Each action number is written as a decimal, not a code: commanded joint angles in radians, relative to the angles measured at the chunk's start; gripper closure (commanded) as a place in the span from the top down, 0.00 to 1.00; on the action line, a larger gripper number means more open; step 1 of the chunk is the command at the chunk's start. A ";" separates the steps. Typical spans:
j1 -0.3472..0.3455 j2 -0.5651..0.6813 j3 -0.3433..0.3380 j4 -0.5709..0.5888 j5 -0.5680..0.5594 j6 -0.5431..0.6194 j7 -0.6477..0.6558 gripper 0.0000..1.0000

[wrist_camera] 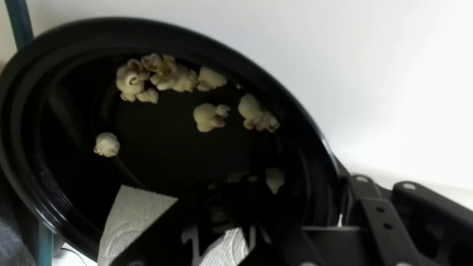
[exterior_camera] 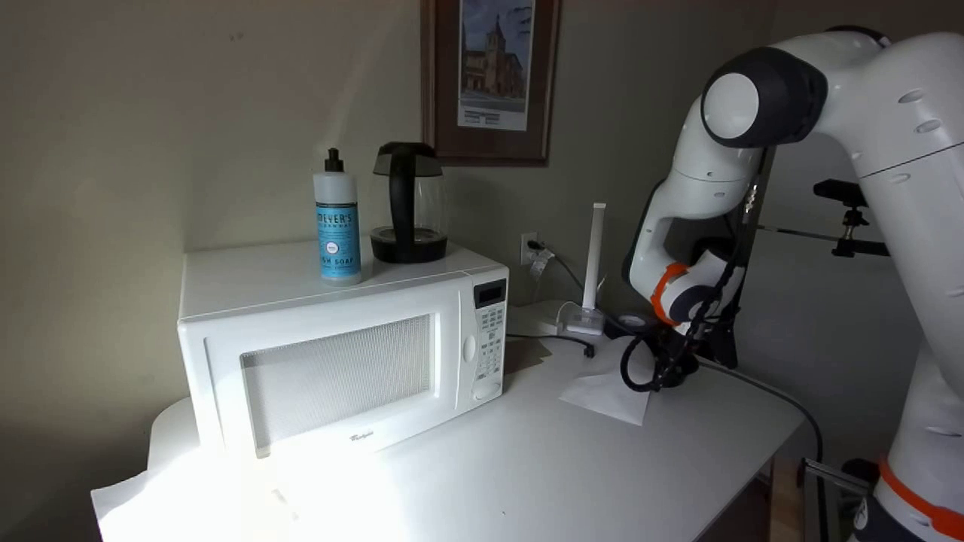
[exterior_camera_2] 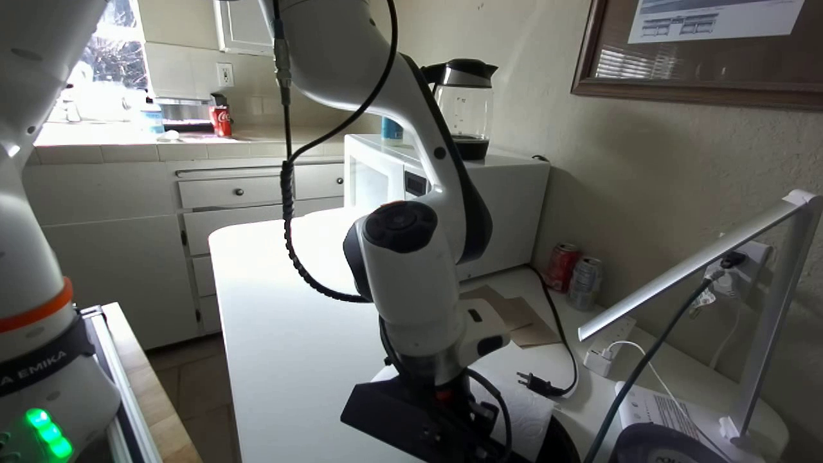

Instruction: Pick up the black bowl and put it on the microwave

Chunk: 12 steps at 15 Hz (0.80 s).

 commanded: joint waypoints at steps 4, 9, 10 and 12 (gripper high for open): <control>0.009 -0.063 -0.004 -0.050 0.044 0.040 -0.099 0.34; 0.020 -0.127 -0.013 -0.092 0.047 0.093 -0.136 0.00; 0.024 -0.143 -0.015 -0.106 0.038 0.108 -0.134 0.00; 0.036 -0.180 -0.016 -0.147 0.008 0.139 -0.129 0.01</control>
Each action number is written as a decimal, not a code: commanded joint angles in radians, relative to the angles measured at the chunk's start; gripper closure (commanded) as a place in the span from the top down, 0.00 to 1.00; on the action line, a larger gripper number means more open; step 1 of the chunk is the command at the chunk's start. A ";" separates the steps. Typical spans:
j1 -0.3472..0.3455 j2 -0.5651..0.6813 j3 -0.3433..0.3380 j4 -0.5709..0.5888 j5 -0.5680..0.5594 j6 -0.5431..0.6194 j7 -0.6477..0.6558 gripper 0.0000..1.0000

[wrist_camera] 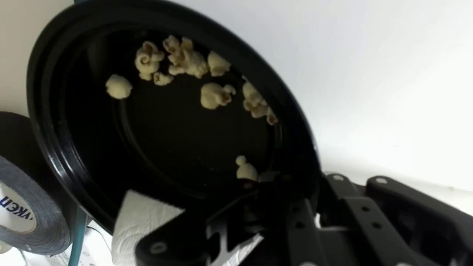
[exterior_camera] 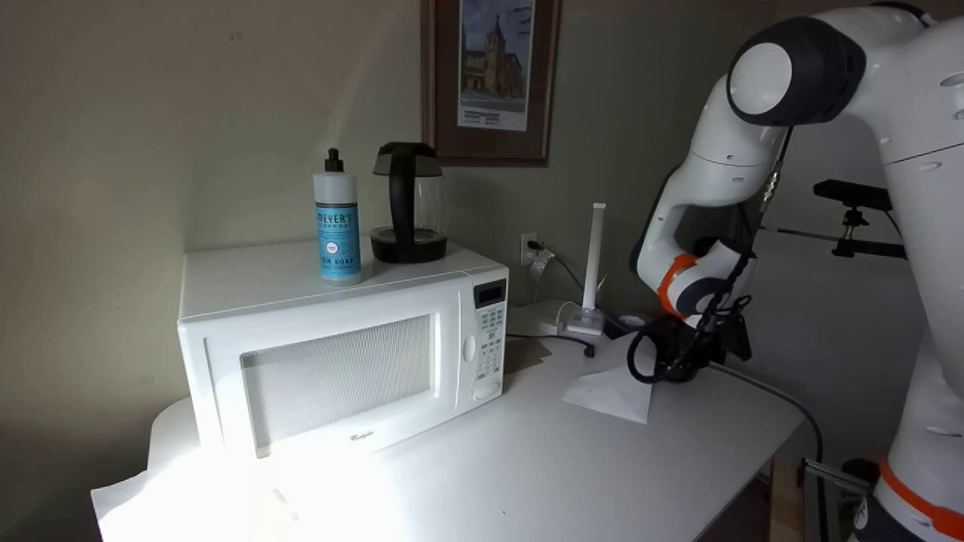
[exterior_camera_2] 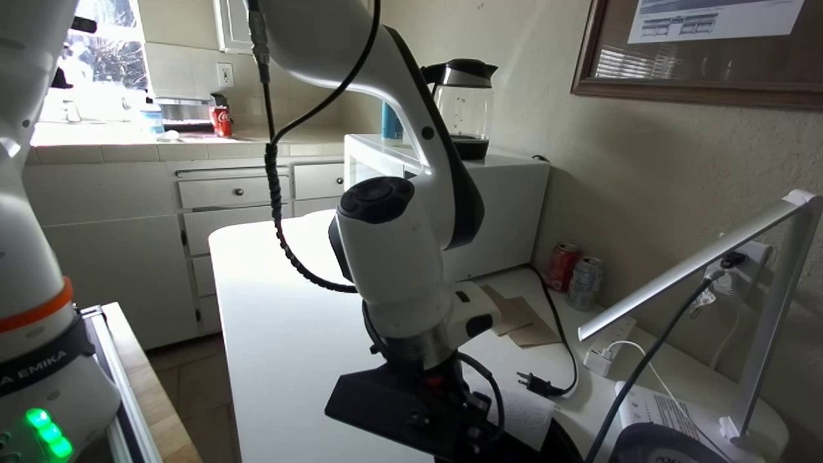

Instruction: Pick up the black bowl and put it on the microwave

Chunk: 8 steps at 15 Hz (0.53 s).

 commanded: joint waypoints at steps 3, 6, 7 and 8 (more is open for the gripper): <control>0.061 -0.165 -0.008 -0.154 -0.031 0.108 -0.085 0.01; 0.132 -0.194 -0.001 -0.229 -0.089 0.292 -0.067 0.01; 0.153 -0.188 0.002 -0.245 -0.095 0.361 -0.049 0.01; 0.171 -0.182 0.003 -0.262 -0.098 0.422 -0.049 0.01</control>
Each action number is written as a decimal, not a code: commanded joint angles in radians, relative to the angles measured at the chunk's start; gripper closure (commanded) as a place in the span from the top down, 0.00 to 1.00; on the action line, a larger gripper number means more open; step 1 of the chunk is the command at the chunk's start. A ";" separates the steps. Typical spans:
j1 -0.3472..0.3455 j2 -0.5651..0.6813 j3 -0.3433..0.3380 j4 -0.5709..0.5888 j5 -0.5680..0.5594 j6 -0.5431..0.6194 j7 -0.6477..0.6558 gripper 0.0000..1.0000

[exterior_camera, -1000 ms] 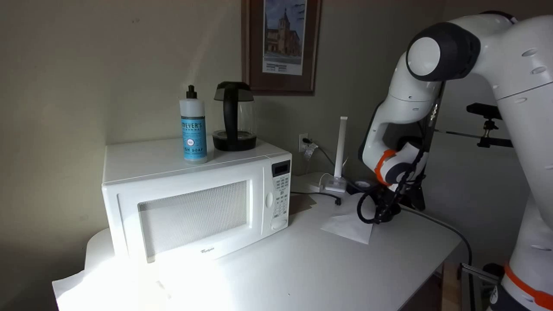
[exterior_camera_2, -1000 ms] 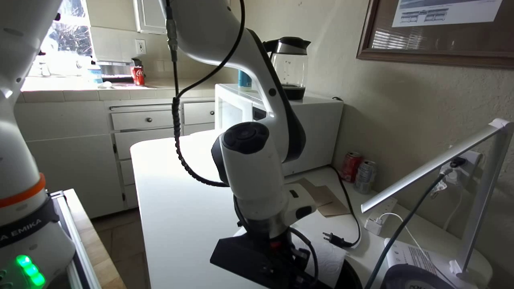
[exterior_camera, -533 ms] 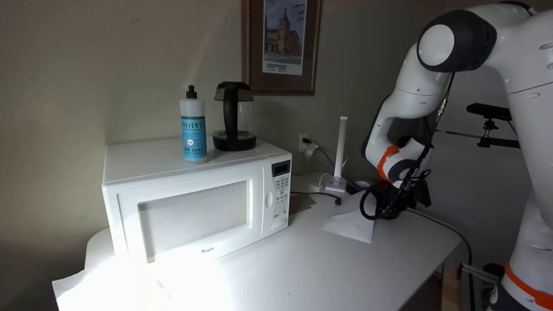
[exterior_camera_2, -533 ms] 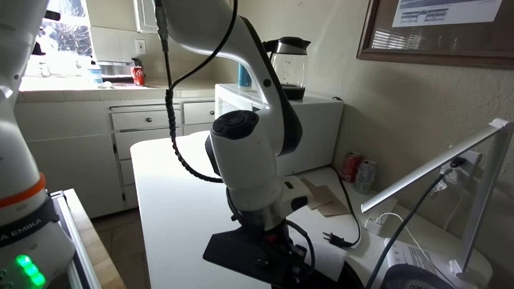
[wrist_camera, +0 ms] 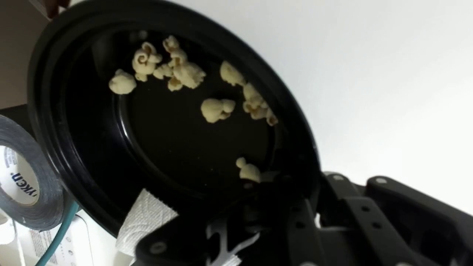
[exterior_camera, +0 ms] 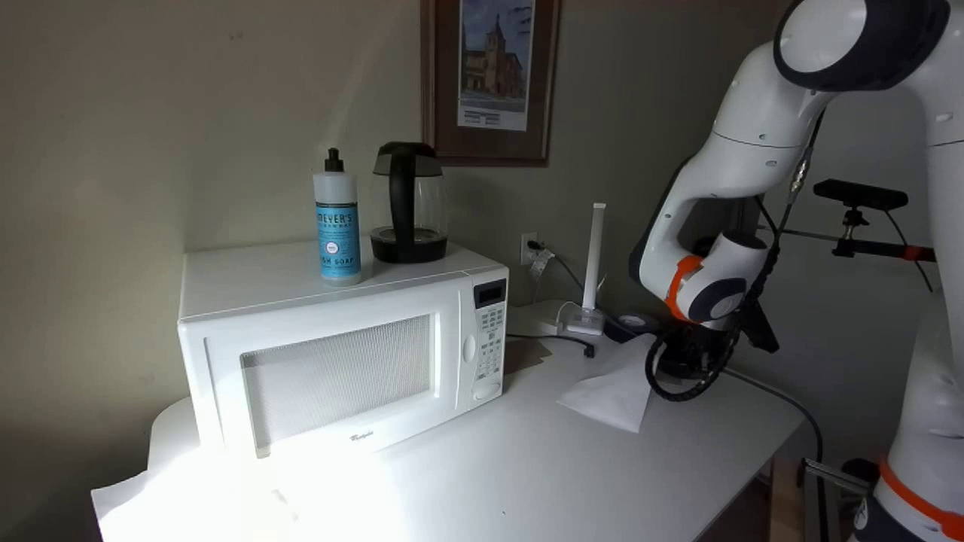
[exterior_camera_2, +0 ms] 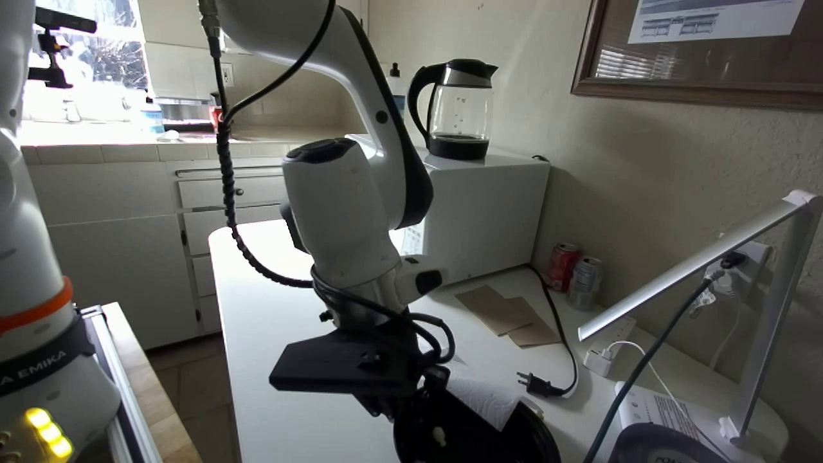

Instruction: Pick up the black bowl and put it on the microwave

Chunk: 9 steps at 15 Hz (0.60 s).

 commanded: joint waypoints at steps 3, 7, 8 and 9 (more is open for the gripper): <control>0.119 -0.044 0.003 -0.119 0.008 0.338 -0.061 0.01; 0.152 -0.157 -0.013 -0.142 0.025 0.528 -0.127 0.01; 0.153 -0.207 -0.015 -0.146 0.009 0.557 -0.135 0.01; 0.153 -0.257 -0.015 -0.149 -0.003 0.563 -0.152 0.01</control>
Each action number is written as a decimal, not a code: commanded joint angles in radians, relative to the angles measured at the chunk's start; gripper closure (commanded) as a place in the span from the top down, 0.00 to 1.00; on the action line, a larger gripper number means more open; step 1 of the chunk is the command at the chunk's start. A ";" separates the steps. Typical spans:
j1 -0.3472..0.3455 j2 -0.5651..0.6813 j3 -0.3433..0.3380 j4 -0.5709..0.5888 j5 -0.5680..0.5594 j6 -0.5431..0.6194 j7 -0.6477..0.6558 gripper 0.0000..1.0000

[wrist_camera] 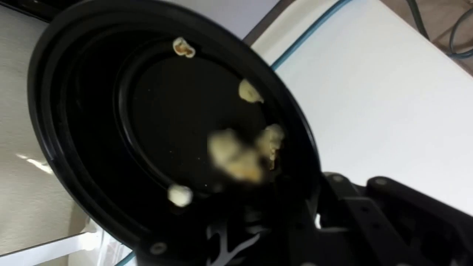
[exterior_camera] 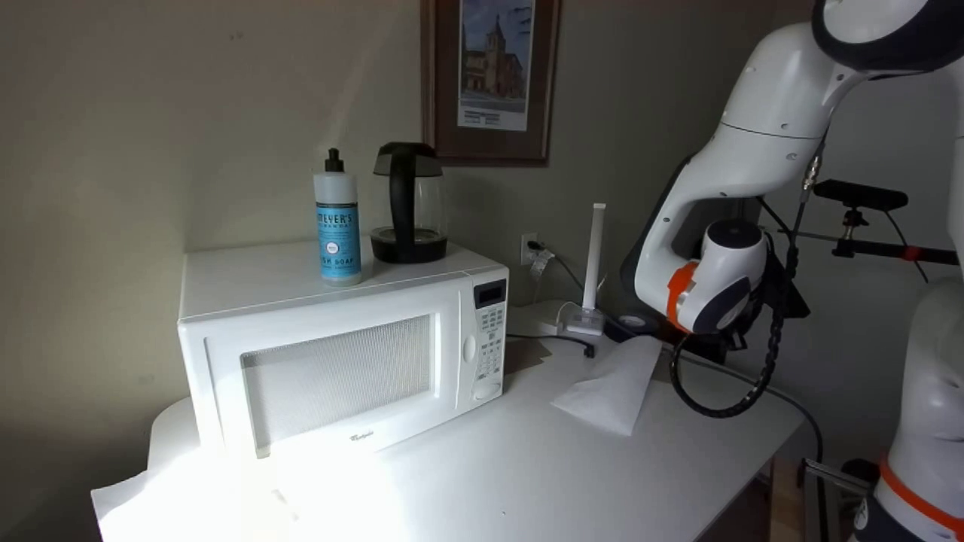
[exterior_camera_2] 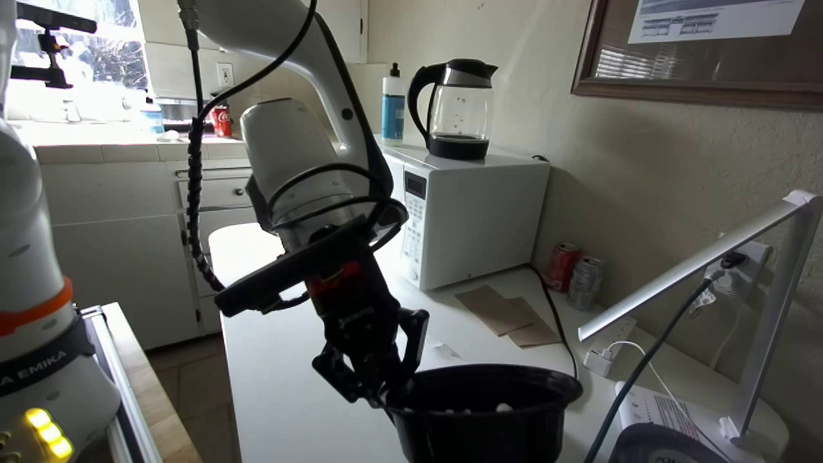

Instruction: Pick up the black bowl and put it on the microwave

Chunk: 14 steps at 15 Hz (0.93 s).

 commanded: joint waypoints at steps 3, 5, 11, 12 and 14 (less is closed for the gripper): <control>0.015 -0.320 0.001 -0.034 0.017 -0.013 -0.190 0.01; 0.020 -0.394 0.016 -0.025 0.070 -0.043 -0.262 0.01; 0.101 -0.444 0.080 -0.017 0.133 -0.214 -0.247 0.01; 0.122 -0.462 0.093 -0.016 0.171 -0.237 -0.278 0.01; 0.173 -0.460 0.114 -0.013 0.195 -0.297 -0.271 0.01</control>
